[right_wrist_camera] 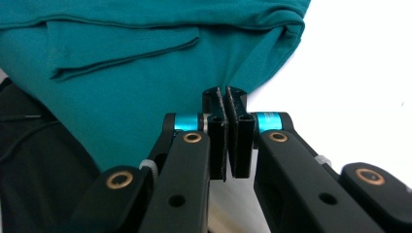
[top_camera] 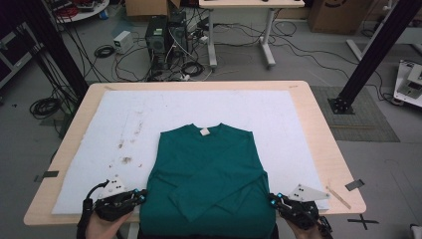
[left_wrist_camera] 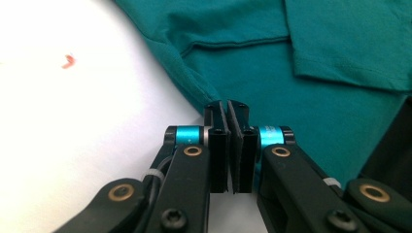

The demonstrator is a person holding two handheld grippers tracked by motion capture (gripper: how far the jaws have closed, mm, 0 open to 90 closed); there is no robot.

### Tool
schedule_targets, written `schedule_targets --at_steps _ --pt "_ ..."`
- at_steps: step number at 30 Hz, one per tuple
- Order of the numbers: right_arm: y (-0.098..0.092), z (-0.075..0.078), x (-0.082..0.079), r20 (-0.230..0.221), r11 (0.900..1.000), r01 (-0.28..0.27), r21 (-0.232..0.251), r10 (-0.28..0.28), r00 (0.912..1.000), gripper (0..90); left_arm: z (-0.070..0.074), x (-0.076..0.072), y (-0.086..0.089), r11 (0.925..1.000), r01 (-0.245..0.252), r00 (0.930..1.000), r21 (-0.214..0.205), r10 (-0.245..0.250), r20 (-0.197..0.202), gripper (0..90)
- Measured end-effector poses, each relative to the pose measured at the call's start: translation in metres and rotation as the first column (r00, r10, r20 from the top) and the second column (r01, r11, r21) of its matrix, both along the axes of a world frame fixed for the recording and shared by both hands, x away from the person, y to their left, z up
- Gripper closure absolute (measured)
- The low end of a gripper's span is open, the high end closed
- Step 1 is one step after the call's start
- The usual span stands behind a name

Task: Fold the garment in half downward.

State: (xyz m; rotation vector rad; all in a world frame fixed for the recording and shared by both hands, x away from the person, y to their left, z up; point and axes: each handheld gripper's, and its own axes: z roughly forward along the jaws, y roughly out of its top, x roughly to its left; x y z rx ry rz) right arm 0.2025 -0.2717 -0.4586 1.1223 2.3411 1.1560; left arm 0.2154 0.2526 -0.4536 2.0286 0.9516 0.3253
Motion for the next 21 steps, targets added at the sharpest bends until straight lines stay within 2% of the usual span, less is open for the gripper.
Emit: schedule_targets --at_steps 1,2,3,4,6,7,9,10,12,13,15,17,20,21 --pt "-0.001 0.000 -0.002 0.000 1.0000 -0.005 0.002 0.005 1.0000 87.3 0.000 0.000 0.000 1.0000 0.007 1.0000 0.001 -0.007 0.004 86.8" --pt "-0.001 0.000 -0.003 0.007 1.0000 0.001 0.000 -0.001 1.0000 79.1 0.002 0.000 0.001 0.9999 0.009 0.9999 -0.014 -0.009 0.005 84.0" --pt "-0.001 0.001 -0.002 0.019 1.0000 0.006 0.004 -0.007 0.9998 66.9 0.005 0.003 0.002 0.9996 0.002 0.9999 -0.029 -0.002 0.013 75.3" --pt "-0.002 0.002 0.000 0.007 0.9998 0.013 0.016 -0.013 0.9999 59.3 0.009 0.006 0.003 0.9994 -0.004 0.9997 -0.035 0.005 0.025 67.1" --pt "-0.004 0.006 0.008 0.016 0.9990 0.030 0.034 -0.030 0.9994 44.9 0.020 0.016 0.003 0.9984 -0.016 0.9982 -0.055 0.019 0.057 53.9" --pt "-0.005 0.009 0.012 0.021 0.9984 0.043 0.037 -0.044 0.9988 42.9 0.027 0.022 0.003 0.9983 -0.012 0.9971 -0.058 0.016 0.074 51.2" --pt "-0.006 0.016 0.025 0.036 0.9975 0.047 0.053 -0.049 0.9981 36.9 0.041 0.039 -0.001 0.9980 -0.034 0.9961 -0.053 0.038 0.080 43.3" --pt "-0.006 0.020 0.033 0.046 0.9966 0.058 0.058 -0.061 0.9971 33.9 0.051 0.048 -0.005 0.9993 -0.028 0.9941 -0.026 0.031 0.104 39.6" --pt "-0.007 0.028 0.047 0.060 0.9950 0.073 0.069 -0.077 0.9952 30.8 0.061 0.065 -0.011 0.9991 -0.041 0.9914 -0.012 0.042 0.124 37.6" --pt "-0.008 0.031 0.054 0.077 0.9940 0.079 0.076 -0.085 0.9934 30.4 0.066 0.076 -0.014 0.9994 -0.034 0.9928 0.007 0.033 0.115 35.6" --pt "-0.007 0.036 0.066 0.101 0.9925 0.092 0.082 -0.100 0.9899 29.8 0.072 0.098 -0.020 0.9991 -0.039 0.9937 0.020 0.036 0.106 35.5" --pt "-0.006 0.039 0.075 0.114 0.9911 0.099 0.089 -0.109 0.9875 29.5 0.073 0.121 -0.025 0.9989 -0.041 0.9966 0.022 0.040 0.072 35.6" --pt "-0.004 0.040 0.085 0.112 0.9890 0.097 0.112 -0.110 0.9877 29.3 0.066 0.155 -0.034 0.9973 -0.058 0.9979 0.044 0.057 0.032 37.9" --pt "-0.002 0.040 0.088 0.104 0.9887 0.100 0.112 -0.112 0.9882 29.3 0.061 0.165 -0.036 0.9957 -0.068 0.9976 0.064 0.067 0.018 38.9"
